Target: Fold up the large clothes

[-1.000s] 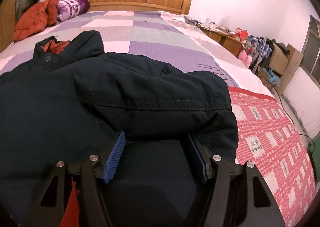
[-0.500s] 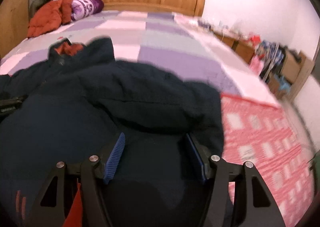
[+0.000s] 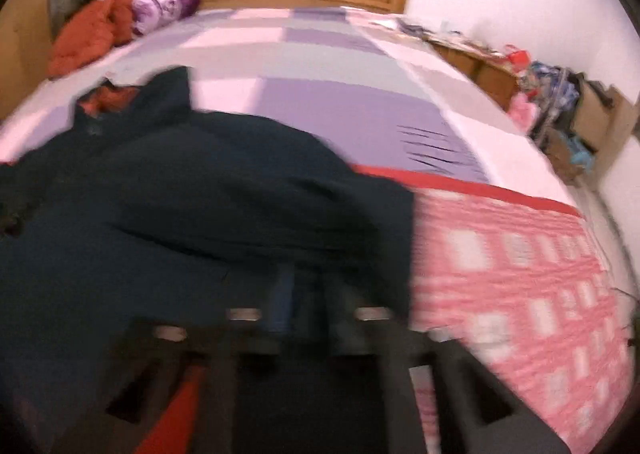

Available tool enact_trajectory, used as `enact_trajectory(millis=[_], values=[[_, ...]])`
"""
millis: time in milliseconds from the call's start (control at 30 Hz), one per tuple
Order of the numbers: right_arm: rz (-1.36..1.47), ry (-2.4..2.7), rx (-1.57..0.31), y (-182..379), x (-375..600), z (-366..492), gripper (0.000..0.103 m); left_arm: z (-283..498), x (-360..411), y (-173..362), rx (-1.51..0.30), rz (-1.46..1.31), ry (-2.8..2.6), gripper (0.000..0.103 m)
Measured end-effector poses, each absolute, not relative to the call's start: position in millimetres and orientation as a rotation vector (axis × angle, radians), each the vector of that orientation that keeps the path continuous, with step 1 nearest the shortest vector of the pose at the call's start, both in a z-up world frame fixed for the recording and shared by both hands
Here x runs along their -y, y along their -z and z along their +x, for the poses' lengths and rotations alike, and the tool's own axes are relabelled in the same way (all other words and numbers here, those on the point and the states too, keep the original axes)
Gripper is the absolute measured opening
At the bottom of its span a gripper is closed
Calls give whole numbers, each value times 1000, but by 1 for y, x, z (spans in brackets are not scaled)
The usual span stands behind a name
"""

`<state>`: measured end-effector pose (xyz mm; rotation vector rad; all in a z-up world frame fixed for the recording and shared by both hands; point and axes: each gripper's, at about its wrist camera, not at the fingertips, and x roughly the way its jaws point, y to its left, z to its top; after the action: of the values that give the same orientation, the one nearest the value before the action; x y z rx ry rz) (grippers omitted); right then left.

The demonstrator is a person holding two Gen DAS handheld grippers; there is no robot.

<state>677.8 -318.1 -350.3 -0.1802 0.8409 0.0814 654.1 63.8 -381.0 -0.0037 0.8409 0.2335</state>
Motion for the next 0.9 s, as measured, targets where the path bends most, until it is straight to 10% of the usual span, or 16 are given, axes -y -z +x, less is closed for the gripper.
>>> enact_trajectory(millis=[333,467,900], values=[[-285,21,-831,344,287,662,17,654,-65,382,-850,-6,-233,103],[-194,-58,-798,321,249,641,101,655,-64,379,-866,0,-236,103],[-177,13,-790,365,250,611,103,579,-88,346,-797,8,-57,103]])
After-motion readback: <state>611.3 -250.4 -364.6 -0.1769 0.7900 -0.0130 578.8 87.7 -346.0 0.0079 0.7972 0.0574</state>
